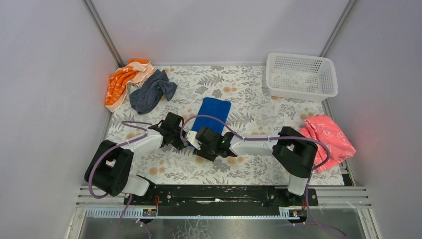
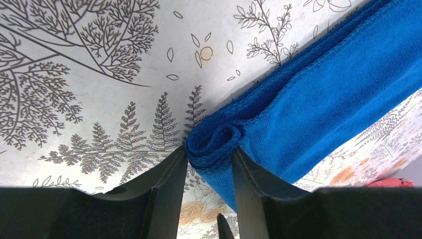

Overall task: Roll the towels
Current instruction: Roll the towel at the center of the board.

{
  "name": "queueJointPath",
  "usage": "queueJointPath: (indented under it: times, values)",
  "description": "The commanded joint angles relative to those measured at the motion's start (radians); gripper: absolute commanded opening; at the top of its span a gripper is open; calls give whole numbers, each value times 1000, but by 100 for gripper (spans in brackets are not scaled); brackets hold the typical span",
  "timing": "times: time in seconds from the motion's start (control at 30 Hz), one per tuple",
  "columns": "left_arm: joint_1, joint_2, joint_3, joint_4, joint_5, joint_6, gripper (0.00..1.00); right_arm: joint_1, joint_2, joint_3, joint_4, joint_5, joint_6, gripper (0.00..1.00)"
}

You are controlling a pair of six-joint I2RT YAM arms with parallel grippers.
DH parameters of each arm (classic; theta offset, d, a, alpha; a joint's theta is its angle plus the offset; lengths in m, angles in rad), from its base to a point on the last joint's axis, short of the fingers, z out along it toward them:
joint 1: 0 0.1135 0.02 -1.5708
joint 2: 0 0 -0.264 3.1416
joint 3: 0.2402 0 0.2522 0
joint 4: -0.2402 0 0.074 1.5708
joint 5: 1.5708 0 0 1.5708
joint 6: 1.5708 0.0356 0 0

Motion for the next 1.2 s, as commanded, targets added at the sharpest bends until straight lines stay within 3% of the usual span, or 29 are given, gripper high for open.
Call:
queueJointPath:
  times: [0.0,0.27,0.4,0.47,0.6,0.63,0.9,1.17]
  values:
    - [6,73,-59,-144,-102,46,38,-12,-5,-5,-70,40,13,51]
    - [5,80,-52,-144,-105,52,37,-19,108,9,-107,57,12,48]
    - [6,81,-46,-144,-109,54,37,-20,150,18,-128,54,13,38]
    - [7,78,-44,-147,-106,54,37,-20,155,35,-138,6,17,30]
    - [19,44,-42,-183,-135,57,37,-19,131,72,-130,-149,39,2]
    - [24,32,-43,-195,-148,59,37,-21,126,80,-124,-185,47,0]
    - [49,-65,-40,-250,-172,68,39,-135,90,111,-62,-578,177,0]
    - [49,-266,-20,-289,-185,81,68,-301,136,84,146,-909,433,0]
